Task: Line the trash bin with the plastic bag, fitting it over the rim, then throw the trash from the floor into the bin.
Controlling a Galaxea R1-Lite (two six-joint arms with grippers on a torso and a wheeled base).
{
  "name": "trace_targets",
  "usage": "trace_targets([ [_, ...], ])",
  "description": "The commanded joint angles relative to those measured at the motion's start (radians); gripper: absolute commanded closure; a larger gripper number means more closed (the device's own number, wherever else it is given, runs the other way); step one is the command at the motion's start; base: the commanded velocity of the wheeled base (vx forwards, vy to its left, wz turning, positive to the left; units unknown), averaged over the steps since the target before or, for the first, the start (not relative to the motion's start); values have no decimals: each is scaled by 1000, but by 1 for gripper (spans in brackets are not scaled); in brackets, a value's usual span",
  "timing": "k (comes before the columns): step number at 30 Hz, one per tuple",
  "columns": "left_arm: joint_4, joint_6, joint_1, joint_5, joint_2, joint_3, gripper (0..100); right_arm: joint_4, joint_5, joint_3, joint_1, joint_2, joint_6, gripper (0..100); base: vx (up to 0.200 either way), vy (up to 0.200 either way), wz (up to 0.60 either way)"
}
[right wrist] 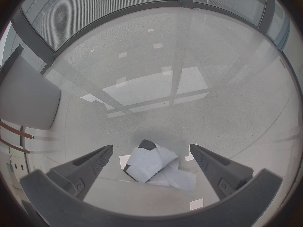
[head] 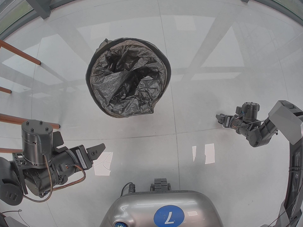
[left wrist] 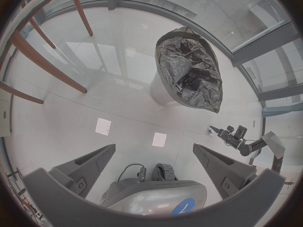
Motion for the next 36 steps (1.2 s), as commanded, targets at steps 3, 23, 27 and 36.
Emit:
trace_targets([
  [3,0,0,-1,0,5,1,0,1,1,-17,-1,17,-2,0,0,0,0],
  [23,-4,-2,-1,14,7,2,0,-6,1,-47,-1,72,-16,100,0,0,0],
  [27,-8,-2,1,14,7,1,0,-5,1,-47,-1,72,-16,100,0,0,0],
  [36,-7,-3,3,27,-2,2,0,0,1,-14,1,18,-12,100,0,0,0],
])
